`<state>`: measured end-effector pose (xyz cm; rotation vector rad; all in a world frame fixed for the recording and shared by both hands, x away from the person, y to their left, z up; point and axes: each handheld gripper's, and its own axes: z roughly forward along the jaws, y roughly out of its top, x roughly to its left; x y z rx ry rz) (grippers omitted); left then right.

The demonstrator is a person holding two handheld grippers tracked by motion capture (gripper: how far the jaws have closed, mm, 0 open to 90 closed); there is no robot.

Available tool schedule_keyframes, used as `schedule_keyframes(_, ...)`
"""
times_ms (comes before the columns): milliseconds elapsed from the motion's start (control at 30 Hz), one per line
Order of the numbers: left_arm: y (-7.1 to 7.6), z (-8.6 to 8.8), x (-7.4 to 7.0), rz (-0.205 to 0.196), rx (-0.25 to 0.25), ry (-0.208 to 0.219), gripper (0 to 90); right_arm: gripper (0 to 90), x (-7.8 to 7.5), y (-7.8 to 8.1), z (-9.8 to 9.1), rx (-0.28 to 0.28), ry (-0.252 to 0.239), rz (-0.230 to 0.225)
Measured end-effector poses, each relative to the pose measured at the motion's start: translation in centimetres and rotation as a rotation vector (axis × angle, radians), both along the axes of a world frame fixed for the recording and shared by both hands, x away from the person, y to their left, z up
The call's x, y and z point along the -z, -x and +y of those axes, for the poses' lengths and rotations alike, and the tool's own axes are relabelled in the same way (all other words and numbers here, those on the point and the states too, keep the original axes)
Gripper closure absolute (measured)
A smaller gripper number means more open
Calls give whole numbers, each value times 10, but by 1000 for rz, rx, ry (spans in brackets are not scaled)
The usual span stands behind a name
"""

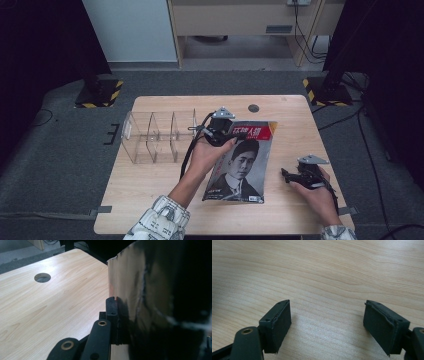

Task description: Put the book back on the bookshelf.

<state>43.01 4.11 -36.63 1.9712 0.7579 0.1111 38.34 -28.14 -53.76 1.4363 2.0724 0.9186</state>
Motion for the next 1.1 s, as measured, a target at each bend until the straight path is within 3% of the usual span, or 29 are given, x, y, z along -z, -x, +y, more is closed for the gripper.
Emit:
schedule_keyframes(600,15,18,-36,-48,9,61,864,221,0,0,2,-14,-3,-2)
schedule_keyframes(1100,22,28,-56,-78,8,62,863,222,0,1,3,-22,-6,-2)
